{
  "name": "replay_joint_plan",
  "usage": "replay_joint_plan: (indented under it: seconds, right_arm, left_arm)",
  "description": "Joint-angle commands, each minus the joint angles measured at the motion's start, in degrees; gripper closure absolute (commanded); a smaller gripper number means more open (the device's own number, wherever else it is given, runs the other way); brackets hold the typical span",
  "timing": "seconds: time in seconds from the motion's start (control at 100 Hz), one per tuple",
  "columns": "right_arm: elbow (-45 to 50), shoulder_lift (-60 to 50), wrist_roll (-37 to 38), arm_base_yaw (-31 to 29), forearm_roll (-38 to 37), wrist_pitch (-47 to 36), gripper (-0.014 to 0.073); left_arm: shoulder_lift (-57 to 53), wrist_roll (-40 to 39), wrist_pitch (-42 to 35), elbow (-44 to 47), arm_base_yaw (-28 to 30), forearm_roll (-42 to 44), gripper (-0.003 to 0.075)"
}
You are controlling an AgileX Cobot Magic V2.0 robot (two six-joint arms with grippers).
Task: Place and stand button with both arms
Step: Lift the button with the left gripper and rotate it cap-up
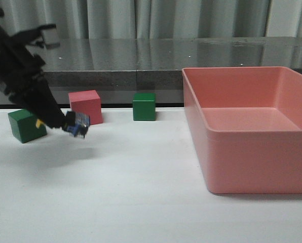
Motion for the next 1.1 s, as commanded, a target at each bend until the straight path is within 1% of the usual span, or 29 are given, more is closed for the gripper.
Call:
replay_joint_plan:
  seconds: [0.0, 0.06, 0.08, 0.11, 0.16, 0.24, 0.33, 0.53, 0.63, 0.72, 0.98, 1.09]
  right_arm:
    - [-1.46, 0.46, 0.24, -0.28, 0.52, -3.97, 0.0655]
    - [-1.46, 0.46, 0.24, -0.28, 0.52, -3.97, 0.0655]
    - [-1.46, 0.46, 0.24, -0.28, 0.52, -3.97, 0.0655]
    - [-1.46, 0.46, 0.24, -0.28, 0.52, -3.97, 0.0655]
    - [-1.46, 0.46, 0.24, -0.28, 0.52, -3.97, 0.0655]
    - [-1.46, 0.46, 0.24, -0.28, 0.52, -3.97, 0.0655]
    - [-1.46, 0.46, 0.24, -0.28, 0.52, -3.97, 0.0655]
    - [-1.46, 0.46, 0.24, -0.28, 0.52, -3.97, 0.0655]
    - [-1.46, 0.46, 0.24, -0.28, 0.52, -3.97, 0.0655]
    - [-1.46, 0.46, 0.24, -0.28, 0.52, -3.97, 0.0655]
    - [-1.46, 0.46, 0.24, -0.28, 0.52, -3.97, 0.0655]
    - [-1.46, 0.46, 0.24, -0.28, 0.52, -3.97, 0.0655]
  left_arm:
    - [-7.11, -7.53, 5.23, -4.52, -2.22, 4.52, 0.074]
    - [-8.89, -12.95, 5.23, -6.53, -4.52, 10.81, 0.074]
    - [-9.58, -16.28, 5.23, -7.08, -5.71, 14.3, 0.074]
    - [-10.09, -18.91, 5.23, -7.69, -6.69, 16.99, 0.074]
    - [-11.0, -25.32, 5.13, -8.5, -9.49, 24.31, 0.074]
    - [-11.29, -30.72, 5.13, -8.62, -13.53, 33.01, 0.074]
    - [-11.14, -32.75, 5.13, -8.62, -18.08, 39.22, 0.074]
    - [-10.03, -32.74, 5.13, -8.62, -26.88, 49.0, 0.0739]
    - [-9.75, -32.74, 5.13, -8.62, -29.23, 51.85, 0.0739]
    - [-9.62, -32.52, 5.13, -8.62, -29.91, 51.96, 0.0739]
    - [-9.62, -32.52, 5.13, -8.62, -28.93, 51.42, 0.0739]
    - [-9.62, -32.52, 5.13, -8.29, -27.87, 49.09, 0.0739]
